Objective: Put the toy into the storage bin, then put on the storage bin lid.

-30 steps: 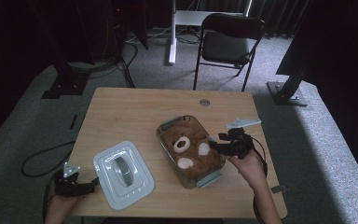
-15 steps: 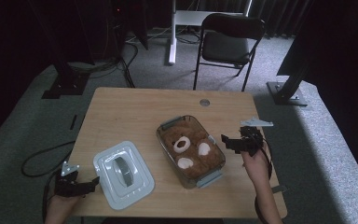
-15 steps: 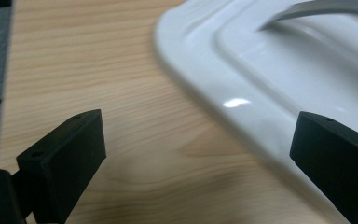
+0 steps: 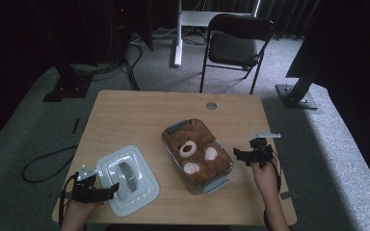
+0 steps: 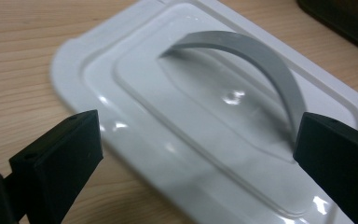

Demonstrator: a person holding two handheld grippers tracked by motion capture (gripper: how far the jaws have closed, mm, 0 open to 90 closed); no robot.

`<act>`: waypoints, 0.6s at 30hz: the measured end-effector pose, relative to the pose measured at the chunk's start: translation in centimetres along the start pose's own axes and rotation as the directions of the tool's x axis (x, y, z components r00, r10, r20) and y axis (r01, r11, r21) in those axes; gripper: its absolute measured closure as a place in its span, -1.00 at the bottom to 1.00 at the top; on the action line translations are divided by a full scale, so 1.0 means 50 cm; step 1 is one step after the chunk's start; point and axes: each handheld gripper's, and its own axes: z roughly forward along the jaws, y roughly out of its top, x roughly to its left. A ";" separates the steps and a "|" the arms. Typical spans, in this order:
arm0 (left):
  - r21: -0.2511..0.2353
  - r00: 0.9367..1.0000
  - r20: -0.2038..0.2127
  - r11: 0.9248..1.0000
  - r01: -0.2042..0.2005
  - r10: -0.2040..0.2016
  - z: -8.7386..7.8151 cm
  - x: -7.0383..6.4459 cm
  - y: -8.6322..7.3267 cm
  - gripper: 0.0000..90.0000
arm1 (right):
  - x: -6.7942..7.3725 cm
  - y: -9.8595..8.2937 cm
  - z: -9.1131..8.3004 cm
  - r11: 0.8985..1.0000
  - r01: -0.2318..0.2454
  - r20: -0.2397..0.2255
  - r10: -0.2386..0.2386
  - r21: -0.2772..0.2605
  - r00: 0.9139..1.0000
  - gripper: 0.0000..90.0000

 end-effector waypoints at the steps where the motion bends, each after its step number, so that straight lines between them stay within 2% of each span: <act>1: 0.002 1.000 -0.001 1.000 -0.002 0.002 0.002 -0.004 0.001 -0.95 | -0.001 -0.002 0.001 1.000 -0.003 -0.002 0.003 0.001 1.000 -0.73; 3: 0.002 1.000 -0.001 1.000 0.001 -0.001 0.005 -0.010 0.003 -0.95 | -0.001 -0.004 0.001 1.000 -0.003 -0.002 0.003 0.001 1.000 -0.73; 4: -0.004 1.000 0.021 1.000 0.021 -0.021 0.011 -0.019 0.012 -0.95 | -0.001 -0.007 0.002 1.000 -0.005 0.000 0.005 -0.002 1.000 -0.73; 5: -0.007 0.999 0.027 1.000 0.024 -0.023 0.014 -0.023 0.016 -0.95 | 0.002 -0.013 0.006 1.000 0.005 0.016 -0.005 -0.006 1.000 -0.73; 9: -0.015 0.999 0.036 1.000 0.016 -0.015 0.022 -0.038 0.030 -0.95 | 0.003 -0.017 0.012 1.000 0.007 0.012 -0.007 -0.004 1.000 -0.73; 10: -0.017 0.999 0.043 1.000 0.009 -0.008 0.031 -0.051 0.038 -0.95 | 0.004 -0.018 0.016 1.000 0.006 0.016 -0.006 0.001 1.000 -0.73; 15: -0.006 1.000 0.026 1.000 -0.001 0.002 0.056 -0.070 0.053 -0.94 | 0.008 -0.025 0.030 1.000 0.016 0.021 -0.017 0.026 1.000 -0.73; 18: 0.011 1.000 -0.006 1.000 -0.004 0.004 0.080 -0.079 0.061 -0.90 | 0.011 -0.028 0.033 1.000 0.009 0.013 -0.009 0.026 1.000 -0.72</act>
